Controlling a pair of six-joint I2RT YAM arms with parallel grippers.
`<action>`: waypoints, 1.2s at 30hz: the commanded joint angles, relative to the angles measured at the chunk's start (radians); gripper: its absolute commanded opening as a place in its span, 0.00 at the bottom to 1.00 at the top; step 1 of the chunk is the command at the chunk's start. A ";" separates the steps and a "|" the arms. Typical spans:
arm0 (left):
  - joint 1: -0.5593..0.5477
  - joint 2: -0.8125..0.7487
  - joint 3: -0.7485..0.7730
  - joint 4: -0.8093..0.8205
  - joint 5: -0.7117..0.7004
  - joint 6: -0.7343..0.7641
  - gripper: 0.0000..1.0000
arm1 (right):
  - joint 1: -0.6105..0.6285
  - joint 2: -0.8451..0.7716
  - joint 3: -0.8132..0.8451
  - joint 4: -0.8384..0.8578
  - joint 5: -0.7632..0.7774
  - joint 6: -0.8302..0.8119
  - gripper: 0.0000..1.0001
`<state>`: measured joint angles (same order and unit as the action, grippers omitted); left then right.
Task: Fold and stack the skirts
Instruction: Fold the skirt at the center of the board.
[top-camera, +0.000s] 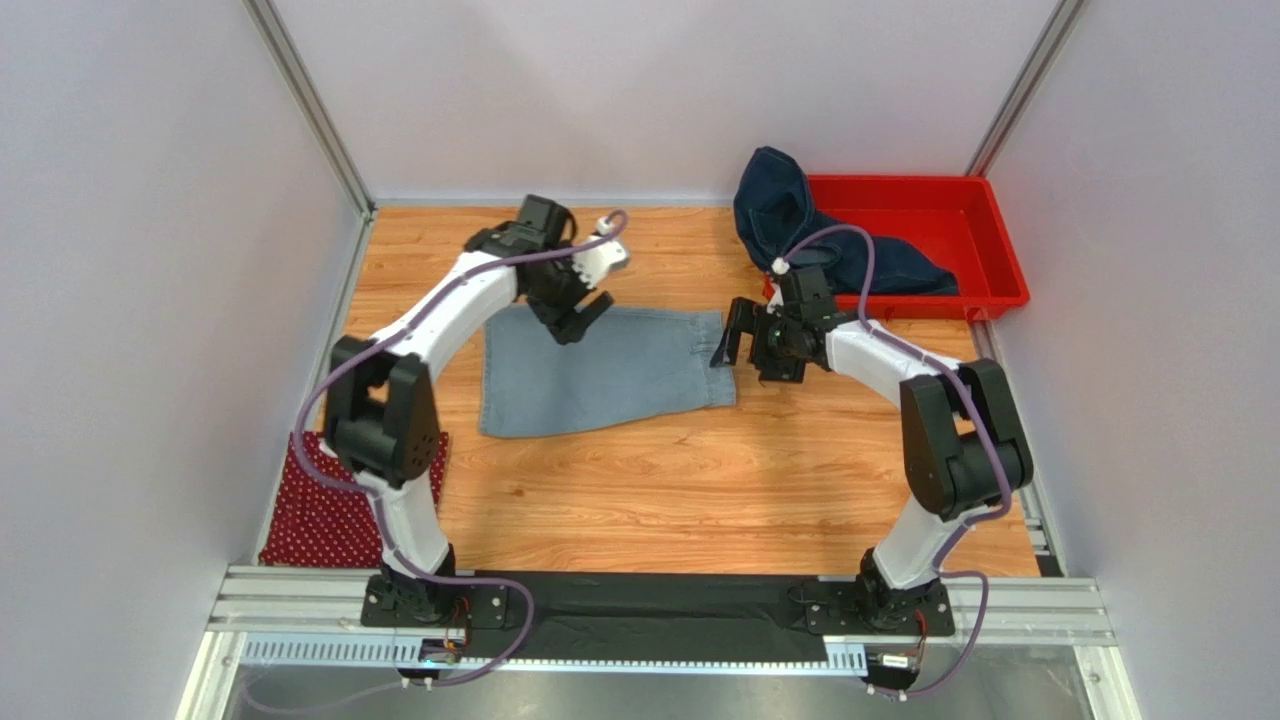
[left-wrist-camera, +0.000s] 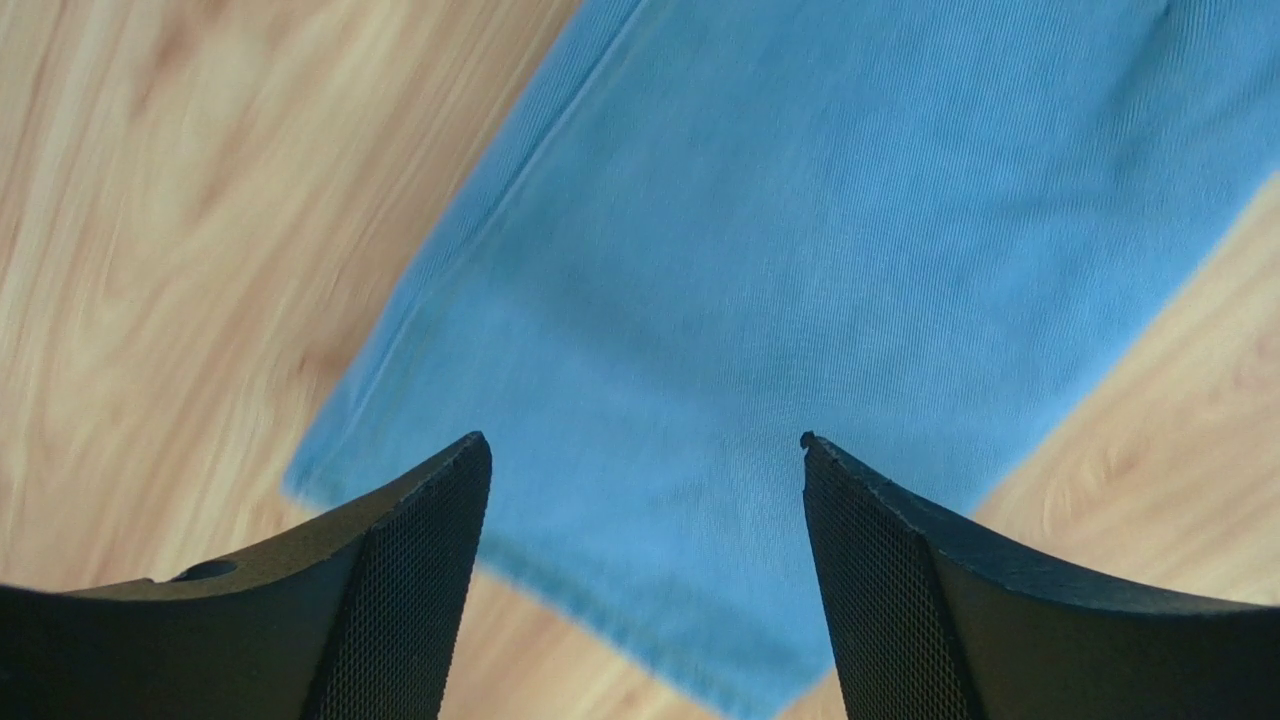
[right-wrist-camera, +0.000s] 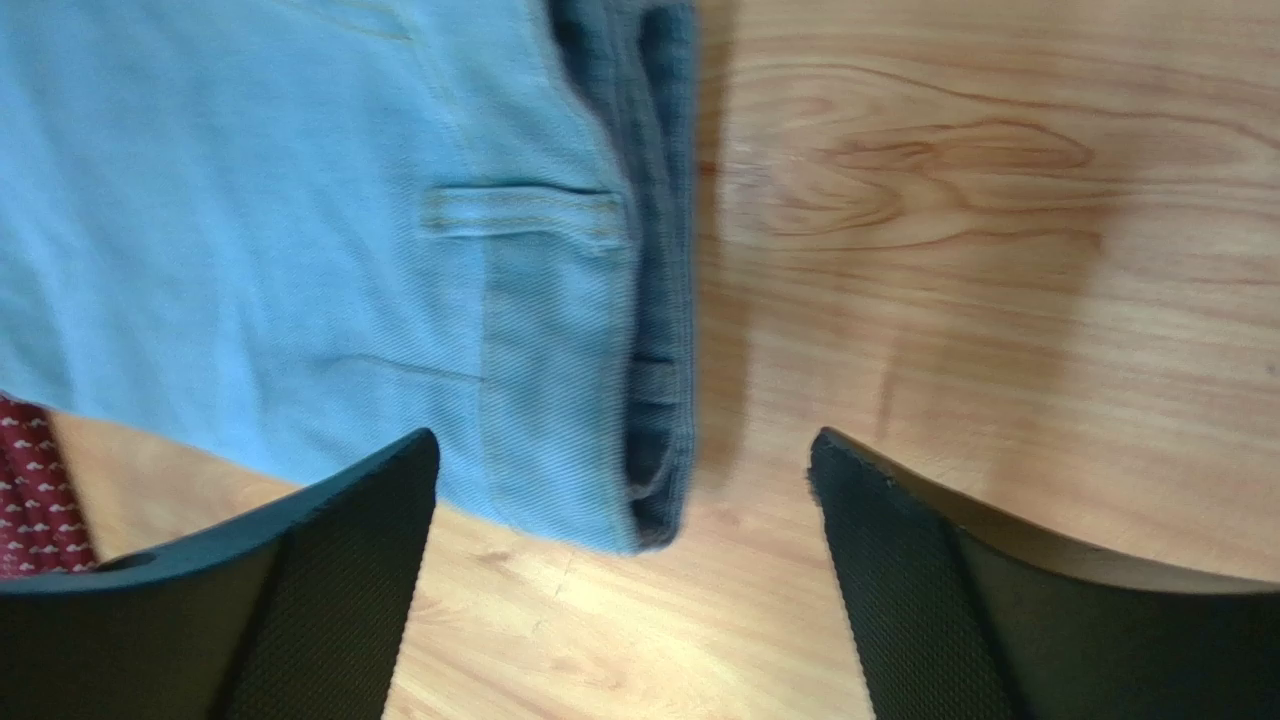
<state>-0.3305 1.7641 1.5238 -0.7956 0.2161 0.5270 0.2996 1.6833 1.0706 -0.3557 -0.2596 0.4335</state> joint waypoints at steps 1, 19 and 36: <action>-0.074 0.144 0.114 -0.010 -0.078 -0.030 0.82 | -0.025 0.064 -0.041 0.121 -0.069 0.135 1.00; -0.177 0.454 0.222 -0.019 -0.196 0.008 0.84 | -0.024 0.302 -0.032 0.310 -0.317 0.243 0.86; -0.165 0.333 0.223 -0.069 -0.117 0.013 0.86 | -0.017 0.198 0.060 0.183 -0.300 0.183 0.00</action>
<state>-0.5022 2.1765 1.7401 -0.8116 0.0463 0.5323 0.2787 1.9579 1.0870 -0.0357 -0.6090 0.6621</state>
